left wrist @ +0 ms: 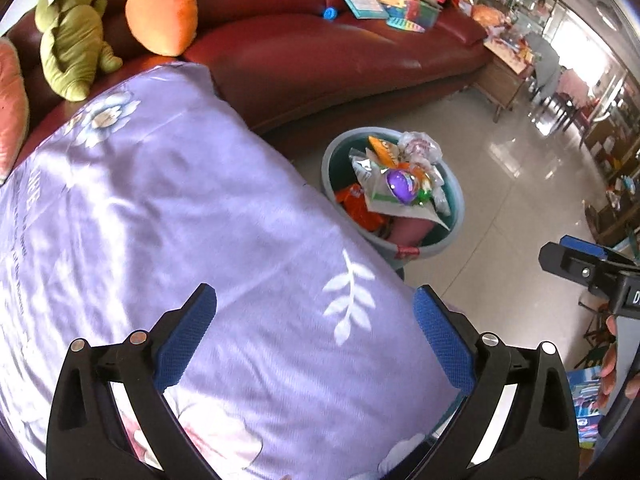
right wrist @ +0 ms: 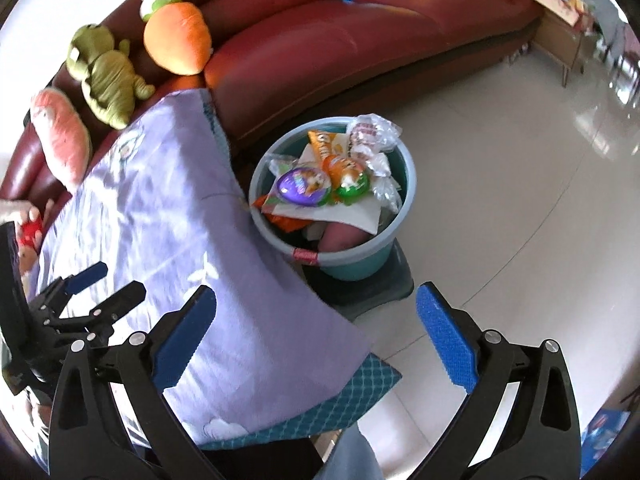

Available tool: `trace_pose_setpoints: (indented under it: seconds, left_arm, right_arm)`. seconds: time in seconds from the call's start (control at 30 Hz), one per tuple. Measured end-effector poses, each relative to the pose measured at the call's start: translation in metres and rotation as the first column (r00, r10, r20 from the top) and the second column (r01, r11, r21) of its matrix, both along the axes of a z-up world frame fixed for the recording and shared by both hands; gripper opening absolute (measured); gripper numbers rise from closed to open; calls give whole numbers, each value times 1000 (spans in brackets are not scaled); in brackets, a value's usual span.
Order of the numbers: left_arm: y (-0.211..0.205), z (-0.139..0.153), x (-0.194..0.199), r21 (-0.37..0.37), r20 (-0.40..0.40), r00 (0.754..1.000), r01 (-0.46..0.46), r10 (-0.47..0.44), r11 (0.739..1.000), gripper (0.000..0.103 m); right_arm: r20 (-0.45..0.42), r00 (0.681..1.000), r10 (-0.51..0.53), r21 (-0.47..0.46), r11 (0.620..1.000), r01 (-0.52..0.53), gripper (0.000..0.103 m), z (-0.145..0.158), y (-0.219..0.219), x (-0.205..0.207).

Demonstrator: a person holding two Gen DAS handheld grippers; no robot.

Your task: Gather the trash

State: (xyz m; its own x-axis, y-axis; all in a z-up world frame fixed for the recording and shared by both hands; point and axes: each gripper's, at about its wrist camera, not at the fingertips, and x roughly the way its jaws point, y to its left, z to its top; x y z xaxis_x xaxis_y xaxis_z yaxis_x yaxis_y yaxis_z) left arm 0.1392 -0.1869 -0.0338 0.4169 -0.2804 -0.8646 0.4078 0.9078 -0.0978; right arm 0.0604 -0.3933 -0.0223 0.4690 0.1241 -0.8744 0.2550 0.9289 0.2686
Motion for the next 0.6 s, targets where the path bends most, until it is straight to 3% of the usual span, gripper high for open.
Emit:
trace_pose_setpoints:
  seconds: [0.27,0.6]
  left_arm:
    - [21,8,-30,-20,11,999,-37,37,999,99]
    - [33,17,-48,-32,23,997,-70,70,997,99]
  right_arm:
    - [8,999,41,-62,997,-40,96,6,28,-24]
    - [33,997,76,-73,995,-73,96,15,44,-41]
